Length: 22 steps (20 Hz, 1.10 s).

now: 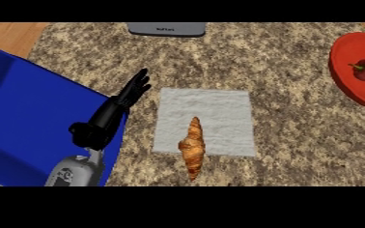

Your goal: Pick the bell pepper from the placemat and place it in the bowl

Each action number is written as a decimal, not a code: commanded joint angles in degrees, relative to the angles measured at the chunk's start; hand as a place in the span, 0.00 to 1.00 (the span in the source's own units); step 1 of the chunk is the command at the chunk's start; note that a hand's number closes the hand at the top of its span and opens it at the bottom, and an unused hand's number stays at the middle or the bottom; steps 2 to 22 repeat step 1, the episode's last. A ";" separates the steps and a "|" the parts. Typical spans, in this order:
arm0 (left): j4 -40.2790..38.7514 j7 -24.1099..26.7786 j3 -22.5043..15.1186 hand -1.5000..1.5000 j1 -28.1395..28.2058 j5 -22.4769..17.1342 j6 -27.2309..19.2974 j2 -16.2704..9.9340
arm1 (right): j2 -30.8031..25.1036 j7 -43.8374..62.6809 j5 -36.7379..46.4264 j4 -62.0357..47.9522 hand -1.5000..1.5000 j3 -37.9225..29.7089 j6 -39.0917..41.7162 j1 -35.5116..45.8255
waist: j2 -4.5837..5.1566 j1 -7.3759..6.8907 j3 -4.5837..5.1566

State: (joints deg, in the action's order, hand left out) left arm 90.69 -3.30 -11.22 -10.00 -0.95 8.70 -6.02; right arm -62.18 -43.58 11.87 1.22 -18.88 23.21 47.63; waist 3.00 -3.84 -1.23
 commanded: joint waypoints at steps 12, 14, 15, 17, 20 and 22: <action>0.45 -0.11 -0.45 0.50 0.20 0.01 -0.19 0.56 | -1.16 -2.42 -0.78 0.21 0.00 -0.74 5.18 -1.62 | 0.02 -0.16 -0.15; 0.45 -0.11 -0.45 0.50 0.20 0.01 -0.19 0.56 | -1.16 -2.42 -0.78 0.21 0.00 -0.74 5.18 -1.62 | 0.02 -0.16 -0.15; 0.45 -0.11 -0.45 0.50 0.20 0.01 -0.19 0.56 | -1.16 -2.42 -0.78 0.21 0.00 -0.74 5.18 -1.62 | 0.02 -0.16 -0.15; 0.45 -0.11 -0.45 0.50 0.20 0.01 -0.19 0.56 | -1.16 -2.42 -0.78 0.21 0.00 -0.74 5.18 -1.62 | 0.02 -0.16 -0.15; 0.45 -0.11 -0.45 0.50 0.20 0.01 -0.19 0.56 | -1.16 -2.42 -0.78 0.21 0.00 -0.74 5.18 -1.62 | 0.02 -0.16 -0.15; 0.45 -0.11 -0.45 0.50 0.20 0.01 -0.19 0.56 | -1.16 -2.42 -0.78 0.21 0.00 -0.74 5.18 -1.62 | 0.02 -0.16 -0.15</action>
